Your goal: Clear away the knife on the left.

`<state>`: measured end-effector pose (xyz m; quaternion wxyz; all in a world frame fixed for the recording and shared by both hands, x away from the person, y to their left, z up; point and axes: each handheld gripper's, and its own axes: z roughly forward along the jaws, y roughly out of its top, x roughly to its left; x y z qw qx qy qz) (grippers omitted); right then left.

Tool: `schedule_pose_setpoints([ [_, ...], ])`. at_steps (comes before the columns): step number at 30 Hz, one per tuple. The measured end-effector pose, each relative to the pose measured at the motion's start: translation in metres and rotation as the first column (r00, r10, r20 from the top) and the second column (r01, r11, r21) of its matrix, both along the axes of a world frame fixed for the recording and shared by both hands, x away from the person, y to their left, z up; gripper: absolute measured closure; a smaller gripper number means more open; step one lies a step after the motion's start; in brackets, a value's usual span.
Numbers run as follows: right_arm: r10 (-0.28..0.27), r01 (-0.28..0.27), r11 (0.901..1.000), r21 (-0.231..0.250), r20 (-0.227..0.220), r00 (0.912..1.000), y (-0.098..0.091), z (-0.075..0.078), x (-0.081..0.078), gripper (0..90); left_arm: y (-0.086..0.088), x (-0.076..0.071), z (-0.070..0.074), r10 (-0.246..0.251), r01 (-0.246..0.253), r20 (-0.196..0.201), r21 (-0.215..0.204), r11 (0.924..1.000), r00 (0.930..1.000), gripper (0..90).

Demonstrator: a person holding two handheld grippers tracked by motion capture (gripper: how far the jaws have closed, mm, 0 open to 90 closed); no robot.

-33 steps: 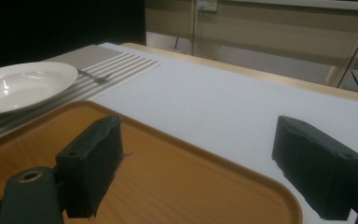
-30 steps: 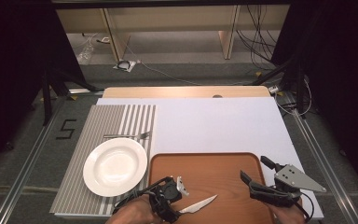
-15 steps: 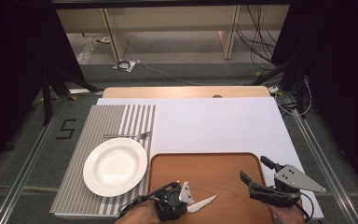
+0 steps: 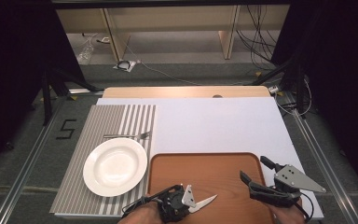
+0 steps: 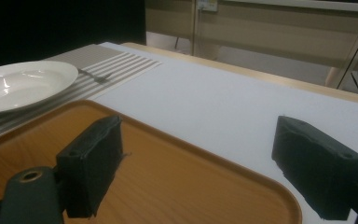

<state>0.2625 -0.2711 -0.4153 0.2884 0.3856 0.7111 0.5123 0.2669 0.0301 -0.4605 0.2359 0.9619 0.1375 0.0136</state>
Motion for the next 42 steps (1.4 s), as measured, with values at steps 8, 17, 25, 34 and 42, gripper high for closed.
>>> schedule_pose_setpoints([
  [8, 0.000, 0.000, 1.0000, -0.003, 0.001, 1.0000, 0.000, 0.000, 0.000, 17.3, 0.001, 0.002, -0.003, 0.009, -0.009, 0.013, 0.019, 0.9998, 0.9999, 89.1],
  [17, 0.000, 0.000, 1.0000, -0.003, 0.001, 1.0000, 0.000, 0.000, 0.000, 17.3, 0.006, 0.009, -0.004, 0.035, -0.035, 0.021, 0.018, 0.9992, 0.9992, 89.2],
  [25, -0.002, 0.002, 1.0000, -0.009, -0.005, 1.0000, -0.001, 0.001, -0.001, 17.4, 0.015, 0.019, -0.004, 0.078, -0.078, 0.014, 0.018, 0.9968, 0.9968, 89.1],
  [34, -0.001, 0.001, 0.9999, -0.013, -0.008, 1.0000, -0.001, 0.001, -0.001, 17.5, 0.022, 0.025, -0.003, 0.113, -0.115, 0.053, 0.042, 0.9925, 0.9922, 89.1],
  [42, 0.003, -0.003, 1.0000, -0.001, -0.003, 1.0000, 0.000, 0.000, -0.001, 17.5, 0.030, 0.033, -0.003, 0.152, -0.155, 0.059, 0.051, 0.9865, 0.9865, 89.2],
])
